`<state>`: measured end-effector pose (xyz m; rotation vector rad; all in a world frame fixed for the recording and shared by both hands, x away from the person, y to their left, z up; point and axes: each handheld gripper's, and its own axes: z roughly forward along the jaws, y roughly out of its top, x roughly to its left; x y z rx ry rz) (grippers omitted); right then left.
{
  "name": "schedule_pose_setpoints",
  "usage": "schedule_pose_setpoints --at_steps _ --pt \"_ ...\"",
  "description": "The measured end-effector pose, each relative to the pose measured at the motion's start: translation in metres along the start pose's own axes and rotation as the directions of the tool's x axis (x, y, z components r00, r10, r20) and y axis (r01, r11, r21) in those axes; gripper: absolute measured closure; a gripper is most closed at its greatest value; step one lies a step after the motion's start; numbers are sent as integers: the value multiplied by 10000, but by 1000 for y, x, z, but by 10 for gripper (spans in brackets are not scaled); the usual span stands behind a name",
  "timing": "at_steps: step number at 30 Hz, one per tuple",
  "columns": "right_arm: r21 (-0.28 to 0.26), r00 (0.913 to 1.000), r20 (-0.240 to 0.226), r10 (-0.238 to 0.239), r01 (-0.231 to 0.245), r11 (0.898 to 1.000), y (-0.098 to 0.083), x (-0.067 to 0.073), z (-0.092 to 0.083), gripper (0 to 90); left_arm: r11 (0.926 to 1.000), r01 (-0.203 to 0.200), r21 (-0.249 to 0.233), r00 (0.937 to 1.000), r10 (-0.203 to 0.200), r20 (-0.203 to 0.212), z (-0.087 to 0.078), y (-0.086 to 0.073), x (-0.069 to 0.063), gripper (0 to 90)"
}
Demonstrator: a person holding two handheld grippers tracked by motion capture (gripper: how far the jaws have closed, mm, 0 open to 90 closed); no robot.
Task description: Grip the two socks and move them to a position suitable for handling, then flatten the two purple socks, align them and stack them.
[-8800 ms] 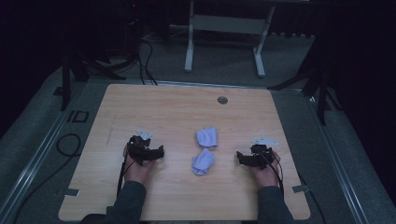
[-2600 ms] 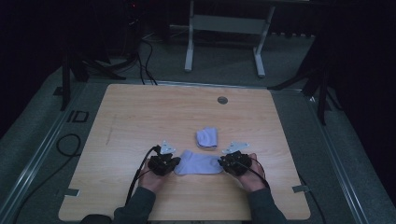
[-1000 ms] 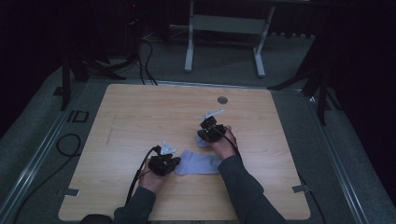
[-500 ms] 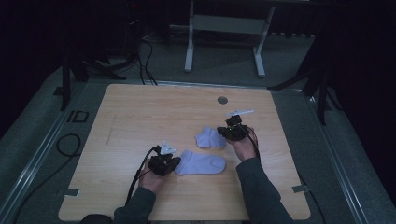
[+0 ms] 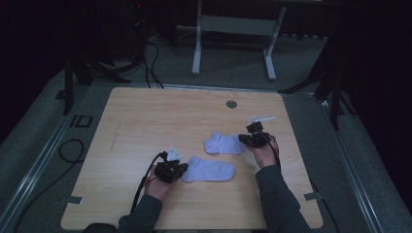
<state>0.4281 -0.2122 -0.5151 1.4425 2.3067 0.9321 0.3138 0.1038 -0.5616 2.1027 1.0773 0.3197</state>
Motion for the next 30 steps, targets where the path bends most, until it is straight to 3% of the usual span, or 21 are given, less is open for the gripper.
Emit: schedule_pose_setpoints --at_steps 6,12,24,28,30 --pt "279 9997 135 227 -231 9993 -4 -7 5 884 10000 -53 -1 10000 53 -60 0 0 -1 885" --pt "475 9988 482 -96 73 9988 -6 -6 7 882 9999 -108 -1 9999 108 -78 0 0 -1 885" --pt "675 9991 421 14 -43 9977 -10 -10 12 865 9999 -115 -23 9999 114 -66 1 1 -2 879" --pt "831 9989 443 160 -197 9963 -15 -15 14 832 9999 -114 -21 9999 114 -72 1 1 -2 879" --pt "873 9987 447 246 -285 9958 -17 -18 13 754 9999 -120 -18 9999 120 -86 1 1 -2 879"
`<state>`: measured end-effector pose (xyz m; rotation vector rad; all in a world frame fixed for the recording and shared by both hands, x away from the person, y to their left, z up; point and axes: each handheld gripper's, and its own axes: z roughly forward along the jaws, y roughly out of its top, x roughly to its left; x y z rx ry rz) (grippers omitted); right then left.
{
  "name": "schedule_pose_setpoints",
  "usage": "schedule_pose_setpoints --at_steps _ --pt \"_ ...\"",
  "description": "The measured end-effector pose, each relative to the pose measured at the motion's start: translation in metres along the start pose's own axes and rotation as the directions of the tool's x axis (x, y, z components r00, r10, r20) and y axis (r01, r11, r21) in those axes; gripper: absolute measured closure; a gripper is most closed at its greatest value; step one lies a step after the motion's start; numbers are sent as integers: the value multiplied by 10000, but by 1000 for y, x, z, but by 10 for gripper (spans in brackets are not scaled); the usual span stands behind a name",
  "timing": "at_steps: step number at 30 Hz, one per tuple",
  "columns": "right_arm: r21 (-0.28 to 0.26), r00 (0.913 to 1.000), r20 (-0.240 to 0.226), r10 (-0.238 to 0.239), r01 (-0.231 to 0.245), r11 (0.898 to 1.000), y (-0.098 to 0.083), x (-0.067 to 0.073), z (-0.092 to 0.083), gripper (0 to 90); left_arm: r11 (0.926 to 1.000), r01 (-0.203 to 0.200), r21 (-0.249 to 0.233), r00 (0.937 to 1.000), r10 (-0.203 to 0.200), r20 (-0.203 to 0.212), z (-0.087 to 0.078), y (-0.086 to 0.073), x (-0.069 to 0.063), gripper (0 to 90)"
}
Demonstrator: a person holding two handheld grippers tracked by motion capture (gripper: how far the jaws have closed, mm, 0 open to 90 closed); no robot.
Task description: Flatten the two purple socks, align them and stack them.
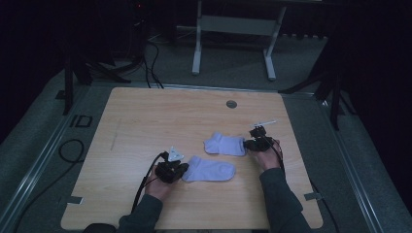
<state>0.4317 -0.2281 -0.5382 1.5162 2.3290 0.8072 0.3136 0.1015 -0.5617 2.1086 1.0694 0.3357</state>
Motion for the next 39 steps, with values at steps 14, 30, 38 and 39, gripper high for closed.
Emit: schedule_pose_setpoints --at_steps 14,30,38,39 --pt "-1046 9969 -482 -624 571 9929 15 10 -27 529 10000 -62 -21 10000 62 -34 1 0 -1 877" --pt "-670 9539 -1261 -2722 2656 9618 30 63 19 590 10000 -81 -41 10000 81 -46 1 0 -2 862" --pt "-347 9212 -1516 -3582 3573 9334 33 84 30 547 10000 -85 -26 10000 85 -50 1 1 -2 861" --pt "-268 9209 -1509 -3593 3595 9328 34 86 32 541 10000 -86 -27 10000 85 -51 1 1 -3 861"
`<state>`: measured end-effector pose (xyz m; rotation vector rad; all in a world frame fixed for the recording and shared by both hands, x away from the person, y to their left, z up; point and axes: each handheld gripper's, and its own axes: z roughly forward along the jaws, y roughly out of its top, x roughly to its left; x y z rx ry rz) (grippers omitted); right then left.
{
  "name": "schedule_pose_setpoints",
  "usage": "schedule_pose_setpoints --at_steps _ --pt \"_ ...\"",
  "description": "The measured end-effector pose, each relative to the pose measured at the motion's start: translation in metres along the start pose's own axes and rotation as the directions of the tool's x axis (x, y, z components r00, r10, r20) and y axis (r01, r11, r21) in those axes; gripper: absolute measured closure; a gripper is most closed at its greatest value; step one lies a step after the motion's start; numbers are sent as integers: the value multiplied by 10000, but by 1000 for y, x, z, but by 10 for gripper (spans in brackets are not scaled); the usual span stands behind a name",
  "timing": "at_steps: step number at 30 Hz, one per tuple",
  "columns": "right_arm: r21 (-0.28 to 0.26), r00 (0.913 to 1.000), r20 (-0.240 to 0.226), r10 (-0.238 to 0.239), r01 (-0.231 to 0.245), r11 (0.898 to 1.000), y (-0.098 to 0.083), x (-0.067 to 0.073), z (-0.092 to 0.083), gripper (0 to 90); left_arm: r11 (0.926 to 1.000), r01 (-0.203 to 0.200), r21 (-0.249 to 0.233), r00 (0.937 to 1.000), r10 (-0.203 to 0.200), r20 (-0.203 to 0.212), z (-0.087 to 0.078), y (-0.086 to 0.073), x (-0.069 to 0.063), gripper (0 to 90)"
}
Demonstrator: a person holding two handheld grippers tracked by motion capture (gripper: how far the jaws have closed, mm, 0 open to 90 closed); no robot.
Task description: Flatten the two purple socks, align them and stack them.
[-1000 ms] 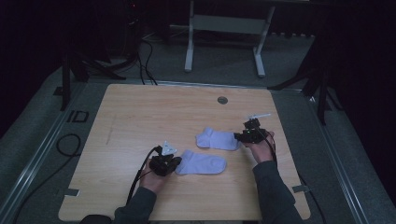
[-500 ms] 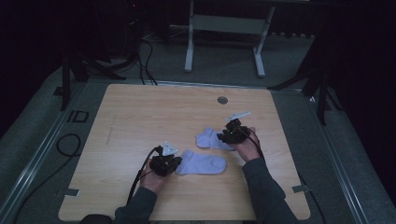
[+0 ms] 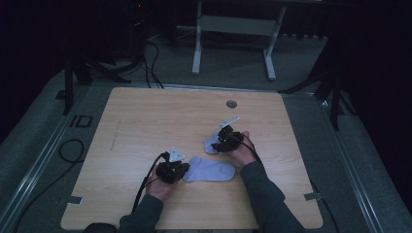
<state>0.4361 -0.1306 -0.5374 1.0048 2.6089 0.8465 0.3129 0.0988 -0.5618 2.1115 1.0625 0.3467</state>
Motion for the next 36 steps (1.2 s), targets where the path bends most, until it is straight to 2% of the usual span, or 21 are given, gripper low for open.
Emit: schedule_pose_setpoints --at_steps 3,5,11,17,19,22,26,30,36 --pt "381 9999 140 -3 -2 9993 0 1 7 518 10000 7 -7 10000 -7 4 0 0 0 860" --pt "227 9998 124 151 -154 9996 0 1 8 513 10000 0 1 10000 0 4 0 0 0 860" --pt "-157 9996 182 221 -218 9996 1 0 2 493 10000 3 -12 10000 -3 7 0 0 0 860" --pt "157 9994 249 256 -260 9995 -2 -4 8 484 10000 3 -2 10000 -3 -1 0 0 0 860" --pt "35 9990 340 277 -278 9996 -3 -3 9 491 10000 4 -6 10000 -4 -3 0 0 0 859" --pt "36 9989 385 252 -254 9997 -2 -1 9 549 10000 25 -28 10000 -25 -11 0 0 -1 858" --pt "32 9989 375 278 -280 9996 -1 1 9 687 10000 2 -19 10000 -2 -17 0 0 -1 854" --pt "-26 9951 568 814 -814 9967 -1 -1 9 819 10000 -1 -17 10000 1 -10 0 0 -1 852" --pt "-249 9890 105 1478 -1475 9887 -5 -9 4 863 10000 5 -24 10000 -5 1 0 0 -1 851"
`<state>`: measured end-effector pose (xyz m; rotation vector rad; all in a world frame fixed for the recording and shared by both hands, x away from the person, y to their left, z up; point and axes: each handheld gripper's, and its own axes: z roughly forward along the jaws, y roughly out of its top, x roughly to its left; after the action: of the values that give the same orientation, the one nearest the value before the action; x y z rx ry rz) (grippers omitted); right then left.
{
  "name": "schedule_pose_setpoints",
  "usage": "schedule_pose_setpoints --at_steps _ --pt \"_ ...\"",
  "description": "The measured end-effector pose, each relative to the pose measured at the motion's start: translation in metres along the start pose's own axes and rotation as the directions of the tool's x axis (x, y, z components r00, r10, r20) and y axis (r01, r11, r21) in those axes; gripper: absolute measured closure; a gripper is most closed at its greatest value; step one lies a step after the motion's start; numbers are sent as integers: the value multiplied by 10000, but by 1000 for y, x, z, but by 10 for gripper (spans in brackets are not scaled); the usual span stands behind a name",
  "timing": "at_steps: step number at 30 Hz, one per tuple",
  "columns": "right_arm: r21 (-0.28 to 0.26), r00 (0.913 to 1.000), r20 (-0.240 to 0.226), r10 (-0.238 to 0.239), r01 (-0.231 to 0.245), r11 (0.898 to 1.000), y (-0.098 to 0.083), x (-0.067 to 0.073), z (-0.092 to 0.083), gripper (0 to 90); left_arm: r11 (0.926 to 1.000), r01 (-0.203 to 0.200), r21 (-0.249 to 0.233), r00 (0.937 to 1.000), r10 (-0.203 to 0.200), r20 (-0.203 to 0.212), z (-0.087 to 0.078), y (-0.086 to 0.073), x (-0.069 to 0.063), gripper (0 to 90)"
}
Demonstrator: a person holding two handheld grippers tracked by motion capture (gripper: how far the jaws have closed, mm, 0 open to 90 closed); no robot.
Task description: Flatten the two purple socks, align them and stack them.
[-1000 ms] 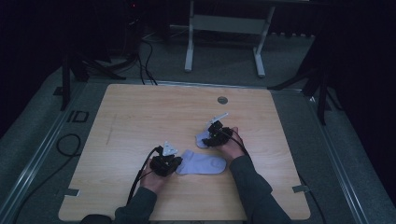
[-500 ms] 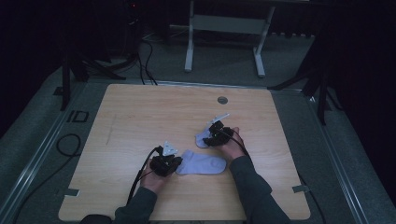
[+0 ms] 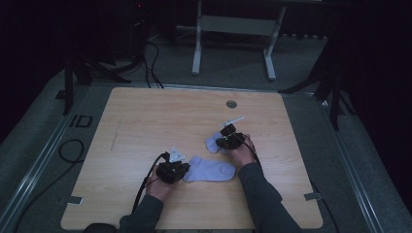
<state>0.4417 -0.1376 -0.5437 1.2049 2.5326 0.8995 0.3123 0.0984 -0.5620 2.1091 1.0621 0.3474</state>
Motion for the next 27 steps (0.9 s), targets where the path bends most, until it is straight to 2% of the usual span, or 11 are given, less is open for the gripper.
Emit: schedule_pose_setpoints --at_steps 4,13,22,27 --pt "-583 9987 -337 389 -409 9975 -3 -4 -15 870 10000 7 -7 10000 -7 -7 0 0 0 852" --pt "-1573 9962 -689 533 -636 9855 -6 -3 -54 874 10000 18 -28 10000 -18 -32 0 0 -1 850" --pt "-2437 9970 -770 92 -278 9695 -14 6 -97 872 10000 1 -41 10000 -1 -74 0 -1 -1 850" --pt "-2764 9957 -930 25 -283 9606 -17 8 -111 872 10000 49 -53 10000 -49 -47 0 -1 -1 850"
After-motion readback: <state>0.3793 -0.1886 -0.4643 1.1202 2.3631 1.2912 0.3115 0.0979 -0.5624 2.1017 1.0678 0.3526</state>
